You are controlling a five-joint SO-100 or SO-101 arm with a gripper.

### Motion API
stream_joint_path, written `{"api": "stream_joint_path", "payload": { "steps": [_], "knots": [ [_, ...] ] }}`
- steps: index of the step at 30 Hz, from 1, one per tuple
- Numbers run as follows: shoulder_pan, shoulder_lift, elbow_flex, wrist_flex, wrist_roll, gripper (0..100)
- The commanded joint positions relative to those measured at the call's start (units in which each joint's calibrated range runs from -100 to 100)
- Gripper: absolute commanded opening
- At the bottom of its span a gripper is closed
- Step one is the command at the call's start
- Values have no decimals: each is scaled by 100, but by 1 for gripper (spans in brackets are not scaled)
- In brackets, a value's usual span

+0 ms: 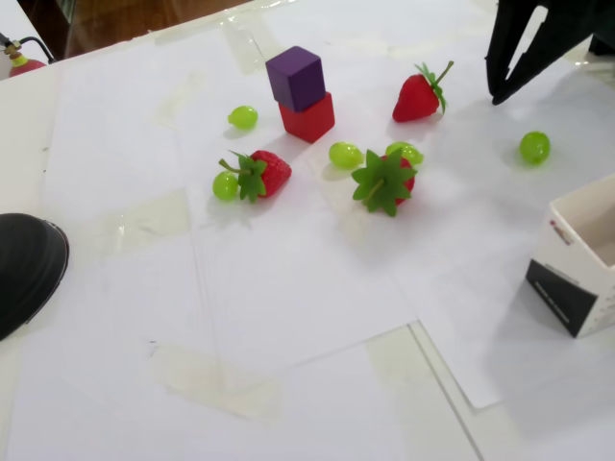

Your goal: Put the purple cube on top of the red cube

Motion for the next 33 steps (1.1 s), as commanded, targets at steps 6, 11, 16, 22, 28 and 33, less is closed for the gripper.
{"api": "stream_joint_path", "payload": {
  "steps": [6,11,16,22,28,33],
  "knots": [
    [-32,-59,0,210,-63,0],
    [-47,-59,0,455,-132,0],
    [-98,-59,0,610,-127,0],
    [-179,-59,0,659,-103,0],
    [-223,-59,0,684,-161,0],
    [-290,-59,0,684,-161,0]
  ]
}}
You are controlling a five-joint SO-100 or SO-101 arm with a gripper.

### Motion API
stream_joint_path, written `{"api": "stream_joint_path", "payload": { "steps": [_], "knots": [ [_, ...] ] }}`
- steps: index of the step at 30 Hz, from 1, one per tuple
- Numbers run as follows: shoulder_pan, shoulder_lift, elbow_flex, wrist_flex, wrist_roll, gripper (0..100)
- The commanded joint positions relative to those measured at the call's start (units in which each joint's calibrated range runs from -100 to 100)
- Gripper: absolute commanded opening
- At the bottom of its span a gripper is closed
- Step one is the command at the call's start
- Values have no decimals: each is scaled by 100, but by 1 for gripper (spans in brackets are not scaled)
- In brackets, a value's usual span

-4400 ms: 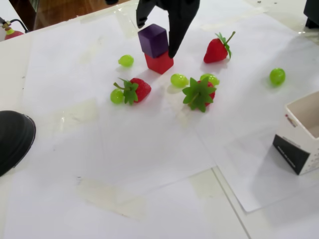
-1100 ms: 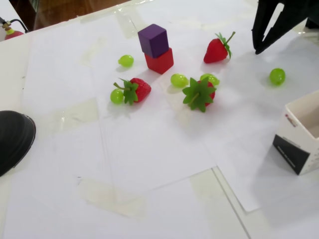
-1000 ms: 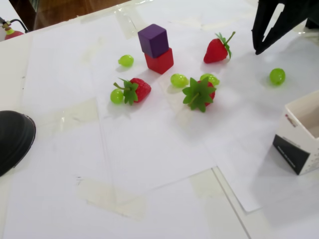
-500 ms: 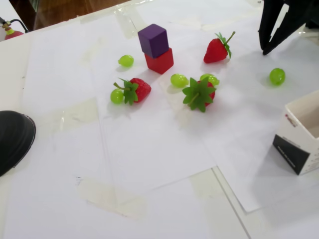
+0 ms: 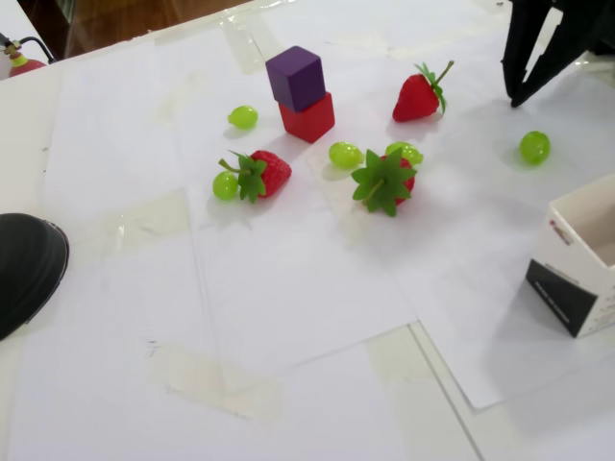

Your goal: Put the purple cube on top of the red cube

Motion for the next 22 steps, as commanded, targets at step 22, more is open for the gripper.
{"api": "stream_joint_path", "payload": {
  "steps": [22],
  "knots": [
    [-72,23,0,51,-88,0]
  ]
}}
